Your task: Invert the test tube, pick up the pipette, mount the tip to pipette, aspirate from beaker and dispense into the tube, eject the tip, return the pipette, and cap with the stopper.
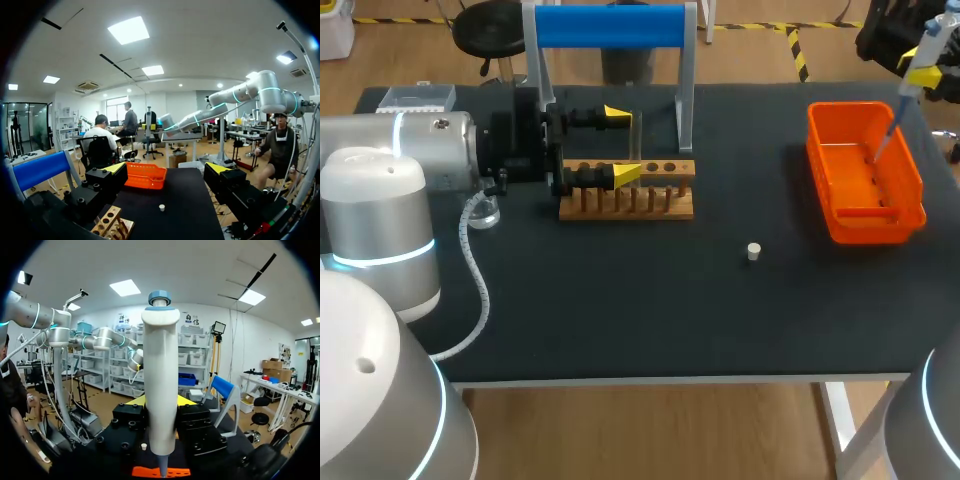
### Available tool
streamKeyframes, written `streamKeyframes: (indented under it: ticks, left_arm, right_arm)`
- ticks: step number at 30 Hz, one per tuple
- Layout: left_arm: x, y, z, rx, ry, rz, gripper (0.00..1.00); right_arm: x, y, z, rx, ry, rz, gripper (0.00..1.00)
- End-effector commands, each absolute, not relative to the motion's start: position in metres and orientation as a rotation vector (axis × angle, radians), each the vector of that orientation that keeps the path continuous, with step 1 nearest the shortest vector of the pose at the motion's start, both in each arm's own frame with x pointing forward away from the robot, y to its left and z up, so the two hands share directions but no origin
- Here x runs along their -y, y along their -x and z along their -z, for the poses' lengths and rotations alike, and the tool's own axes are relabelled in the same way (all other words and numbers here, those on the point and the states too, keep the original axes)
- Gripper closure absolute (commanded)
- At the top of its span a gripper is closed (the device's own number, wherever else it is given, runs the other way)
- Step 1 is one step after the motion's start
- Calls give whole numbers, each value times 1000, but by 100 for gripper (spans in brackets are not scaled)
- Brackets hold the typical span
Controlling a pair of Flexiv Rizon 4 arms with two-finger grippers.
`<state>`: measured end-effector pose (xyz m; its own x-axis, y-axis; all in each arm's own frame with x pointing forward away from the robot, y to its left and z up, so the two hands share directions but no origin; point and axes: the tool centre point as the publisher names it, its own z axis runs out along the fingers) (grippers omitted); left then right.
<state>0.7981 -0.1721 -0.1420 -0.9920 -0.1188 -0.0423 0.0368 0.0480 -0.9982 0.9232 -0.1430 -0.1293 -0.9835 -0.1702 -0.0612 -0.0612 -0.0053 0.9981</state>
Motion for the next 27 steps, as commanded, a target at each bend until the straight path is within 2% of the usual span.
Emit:
streamKeyframes:
  ticks: [1,27]
  left_arm:
    - [173,-797,143,-2183,91,2089,0]
    - [173,-797,143,-2183,91,2089,0]
  right_arm:
    - [152,-932,134,2136,-281,2149,100]
    - [161,-936,142,2132,-278,2163,100]
